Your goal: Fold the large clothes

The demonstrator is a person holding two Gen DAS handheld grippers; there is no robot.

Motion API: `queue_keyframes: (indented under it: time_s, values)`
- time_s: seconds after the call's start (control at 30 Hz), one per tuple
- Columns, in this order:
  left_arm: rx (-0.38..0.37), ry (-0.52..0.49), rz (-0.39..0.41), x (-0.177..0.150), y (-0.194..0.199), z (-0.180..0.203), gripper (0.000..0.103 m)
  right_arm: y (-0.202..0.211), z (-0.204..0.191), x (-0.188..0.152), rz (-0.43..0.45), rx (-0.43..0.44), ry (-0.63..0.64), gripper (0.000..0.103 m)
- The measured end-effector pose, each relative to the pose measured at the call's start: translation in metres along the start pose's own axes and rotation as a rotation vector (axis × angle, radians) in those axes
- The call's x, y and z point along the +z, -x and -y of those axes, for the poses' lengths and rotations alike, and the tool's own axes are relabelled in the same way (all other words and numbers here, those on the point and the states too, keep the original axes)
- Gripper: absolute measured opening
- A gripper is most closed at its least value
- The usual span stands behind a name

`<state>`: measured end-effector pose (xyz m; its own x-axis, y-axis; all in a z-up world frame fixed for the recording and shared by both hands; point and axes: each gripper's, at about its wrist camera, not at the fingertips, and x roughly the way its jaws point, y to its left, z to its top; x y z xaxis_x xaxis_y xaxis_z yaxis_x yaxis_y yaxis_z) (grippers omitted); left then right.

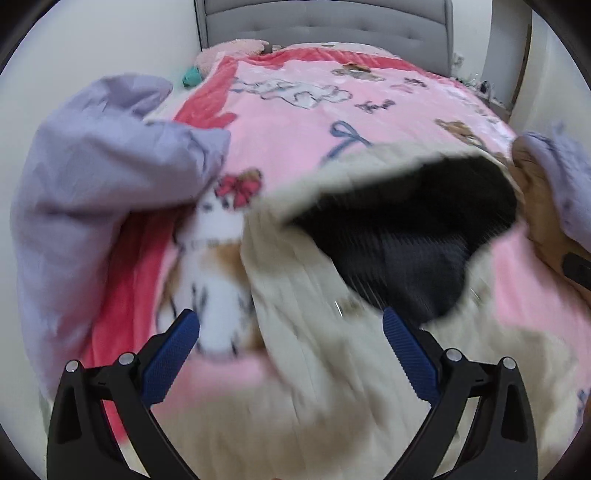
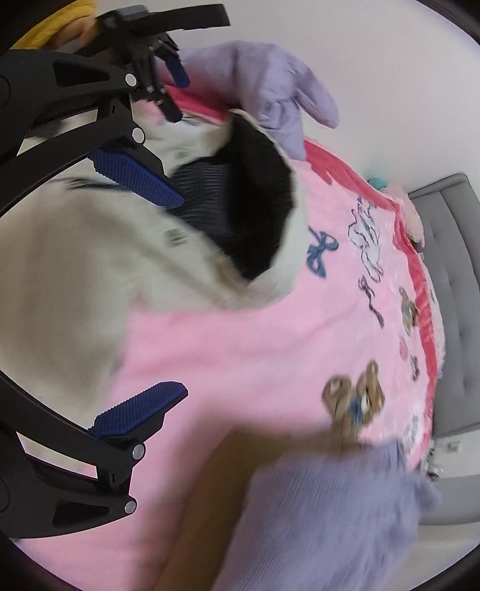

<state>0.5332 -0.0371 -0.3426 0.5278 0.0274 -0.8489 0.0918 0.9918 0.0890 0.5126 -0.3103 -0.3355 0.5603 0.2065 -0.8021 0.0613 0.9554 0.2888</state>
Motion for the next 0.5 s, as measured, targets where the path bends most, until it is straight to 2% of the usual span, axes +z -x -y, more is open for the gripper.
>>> queue_keyframes:
  time_s: [0.07,0.1,0.17,0.2,0.23,0.27,0.3,0.33,0.4,0.43,0.5]
  values:
    - [0.008,0.014,-0.014,0.015,-0.016,0.002,0.098,-0.032,-0.01,0.017,-0.051,-0.005,0.0,0.077]
    - [0.013,0.021,-0.023,0.018,-0.022,0.001,0.098,-0.046,-0.014,0.023,-0.073,-0.011,-0.002,0.077]
    - [0.039,0.056,-0.051,0.03,-0.041,-0.002,0.098,-0.059,-0.015,0.027,-0.075,-0.006,-0.018,0.076]
    - [0.041,0.087,-0.055,0.034,-0.047,-0.005,0.098,-0.067,-0.014,0.031,-0.069,-0.007,-0.041,0.07]
    - [0.051,0.112,-0.063,0.036,-0.052,-0.008,0.097,-0.075,-0.013,0.034,-0.076,-0.007,-0.057,0.062]
    - [0.075,0.141,-0.079,0.04,-0.06,-0.012,0.094,-0.081,-0.01,0.037,-0.101,-0.038,-0.063,0.031]
    - [0.102,0.169,-0.113,0.043,-0.07,-0.018,0.085,-0.089,-0.005,0.042,-0.135,-0.088,-0.078,0.013]
    - [0.104,0.193,-0.141,0.045,-0.078,-0.023,0.076,-0.092,-0.001,0.045,-0.143,-0.083,-0.101,0.013]
    - [0.096,0.26,-0.195,0.049,-0.092,-0.036,0.071,-0.082,0.01,0.056,-0.096,-0.031,-0.167,0.008]
    - [0.11,0.262,-0.202,0.051,-0.094,-0.04,0.064,-0.077,0.01,0.06,-0.082,-0.048,-0.154,0.008]
    - [0.168,0.215,-0.17,0.056,-0.091,-0.042,0.064,-0.062,-0.005,0.075,-0.048,-0.08,-0.018,0.007]
